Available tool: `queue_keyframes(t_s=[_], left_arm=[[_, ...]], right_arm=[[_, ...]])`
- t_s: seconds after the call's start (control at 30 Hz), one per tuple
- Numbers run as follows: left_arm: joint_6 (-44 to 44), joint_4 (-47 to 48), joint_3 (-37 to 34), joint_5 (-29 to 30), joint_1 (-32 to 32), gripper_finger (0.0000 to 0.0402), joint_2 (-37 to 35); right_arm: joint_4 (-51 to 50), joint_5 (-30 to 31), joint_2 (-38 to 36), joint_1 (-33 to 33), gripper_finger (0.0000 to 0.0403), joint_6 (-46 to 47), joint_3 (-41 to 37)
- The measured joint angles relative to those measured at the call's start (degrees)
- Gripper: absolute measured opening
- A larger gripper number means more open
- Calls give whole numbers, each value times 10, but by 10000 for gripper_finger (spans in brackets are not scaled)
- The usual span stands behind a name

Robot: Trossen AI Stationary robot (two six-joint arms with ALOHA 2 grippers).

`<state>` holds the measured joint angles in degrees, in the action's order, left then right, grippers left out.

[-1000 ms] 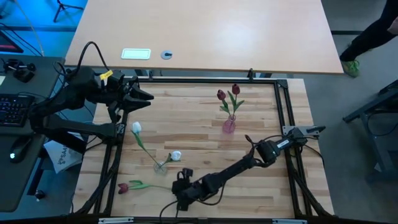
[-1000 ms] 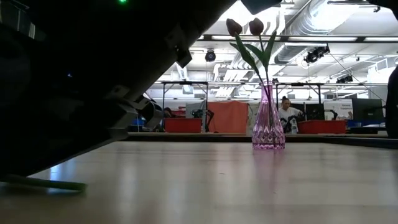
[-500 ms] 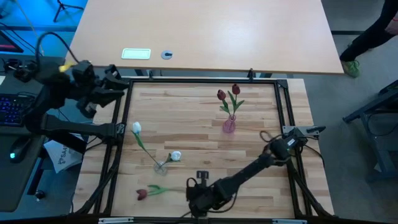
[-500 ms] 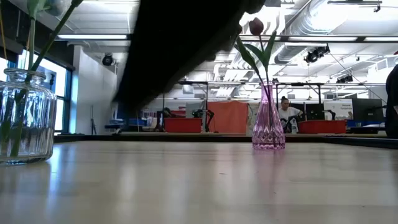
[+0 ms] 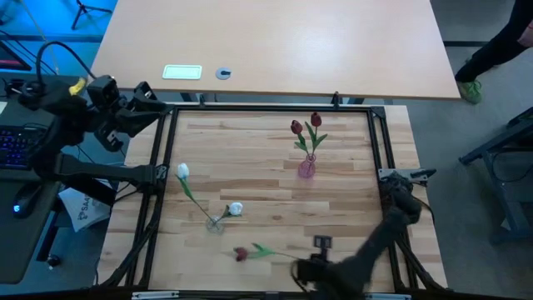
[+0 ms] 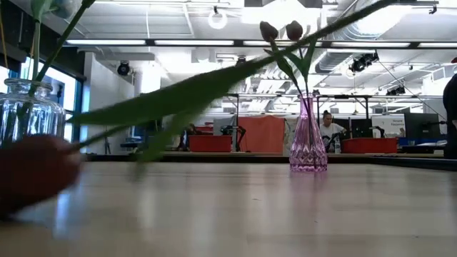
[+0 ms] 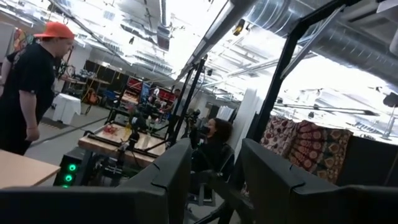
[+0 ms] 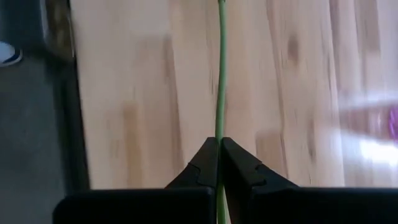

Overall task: Sort flowers into vase by color
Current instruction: Put the red flower into the purple vase

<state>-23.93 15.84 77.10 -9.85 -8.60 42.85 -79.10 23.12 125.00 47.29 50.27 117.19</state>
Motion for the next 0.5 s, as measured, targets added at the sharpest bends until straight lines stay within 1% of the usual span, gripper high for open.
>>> queue_keyframes(t_s=[0.13,0.2,0.33,0.5], left_arm=[[0,-8,0,0,0,131,7],[-1,-14,0,0,0,131,9],[-1,-31,0,0,0,131,15],[0,-78,0,0,0,131,17]], right_arm=[[-55,-16,-18,47,0,96,0],[-73,-9,-27,68,0,153,0],[-112,37,-56,103,0,265,0],[-110,110,-80,124,0,327,0]])
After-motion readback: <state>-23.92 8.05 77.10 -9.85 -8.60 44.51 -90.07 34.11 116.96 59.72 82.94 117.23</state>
